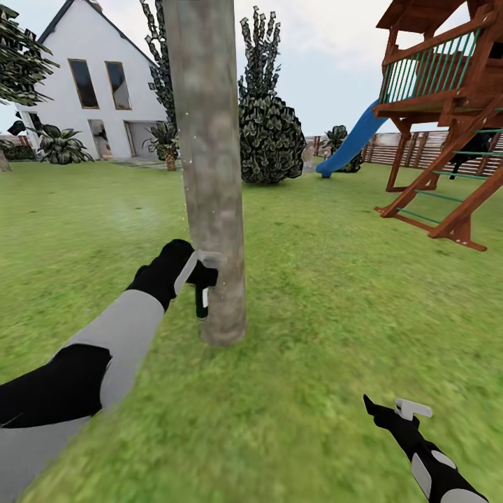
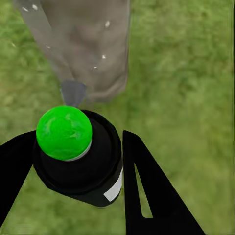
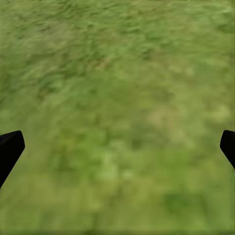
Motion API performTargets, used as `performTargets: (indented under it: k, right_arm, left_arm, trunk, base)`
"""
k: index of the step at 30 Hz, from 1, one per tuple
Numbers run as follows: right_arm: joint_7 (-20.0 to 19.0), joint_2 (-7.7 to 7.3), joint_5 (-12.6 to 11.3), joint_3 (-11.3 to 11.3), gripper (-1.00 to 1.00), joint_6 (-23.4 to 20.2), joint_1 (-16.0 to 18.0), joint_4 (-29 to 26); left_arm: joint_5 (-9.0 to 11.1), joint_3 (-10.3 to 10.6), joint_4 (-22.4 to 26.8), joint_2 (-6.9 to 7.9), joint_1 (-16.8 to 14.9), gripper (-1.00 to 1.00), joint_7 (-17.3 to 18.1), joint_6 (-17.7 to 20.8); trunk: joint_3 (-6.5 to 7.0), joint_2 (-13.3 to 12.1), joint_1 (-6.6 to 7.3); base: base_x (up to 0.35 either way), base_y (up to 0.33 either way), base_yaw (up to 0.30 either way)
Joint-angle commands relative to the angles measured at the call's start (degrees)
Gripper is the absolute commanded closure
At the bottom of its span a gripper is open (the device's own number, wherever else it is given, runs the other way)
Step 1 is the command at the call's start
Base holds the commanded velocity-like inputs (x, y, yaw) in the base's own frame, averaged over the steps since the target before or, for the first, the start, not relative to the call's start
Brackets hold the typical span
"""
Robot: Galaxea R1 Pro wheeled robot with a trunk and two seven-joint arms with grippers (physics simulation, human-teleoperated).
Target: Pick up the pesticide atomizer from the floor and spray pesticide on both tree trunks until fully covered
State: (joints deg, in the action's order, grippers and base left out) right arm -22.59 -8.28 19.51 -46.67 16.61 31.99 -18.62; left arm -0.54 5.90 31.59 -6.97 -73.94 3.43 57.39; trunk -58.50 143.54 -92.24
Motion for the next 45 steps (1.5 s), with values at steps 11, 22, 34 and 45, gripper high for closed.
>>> performTargets:
  k: [11,22,34,45]
  right_arm:
    - [0.01,0.0,0.0,0.0,-1.0,0.0,0.0,0.0]
    - [0.01,-0.02,0.0,0.0,-1.0,0.0,0.0,0.03]
    - [0.0,0.01,0.0,0.0,-1.0,0.0,0.0,0.05]
    - [0.0,0.01,0.0,0.0,-1.0,0.0,0.0,0.06]
  left_arm:
    - [-0.08,-0.01,-17.6,-0.56,-23.92,1.0,-0.01,0.09]
    - [0.28,-0.13,-25.99,-1.4,-41.02,1.0,0.07,0.09]
    - [0.36,-0.06,-30.03,-1.31,-46.35,1.0,0.08,0.01]
    - [0.14,-0.1,-30.71,1.06,-32.08,1.0,0.17,-0.62]
  trunk:
    - [-0.01,0.0,-0.01]
    - [-0.01,0.0,-0.01]
    - [-0.01,0.0,-0.01]
    - [-0.01,0.0,-0.01]
  base:
    - [0.0,0.0,0.0]
    - [0.0,0.0,0.0]
    - [0.0,0.0,0.0]
    - [0.0,0.0,0.0]
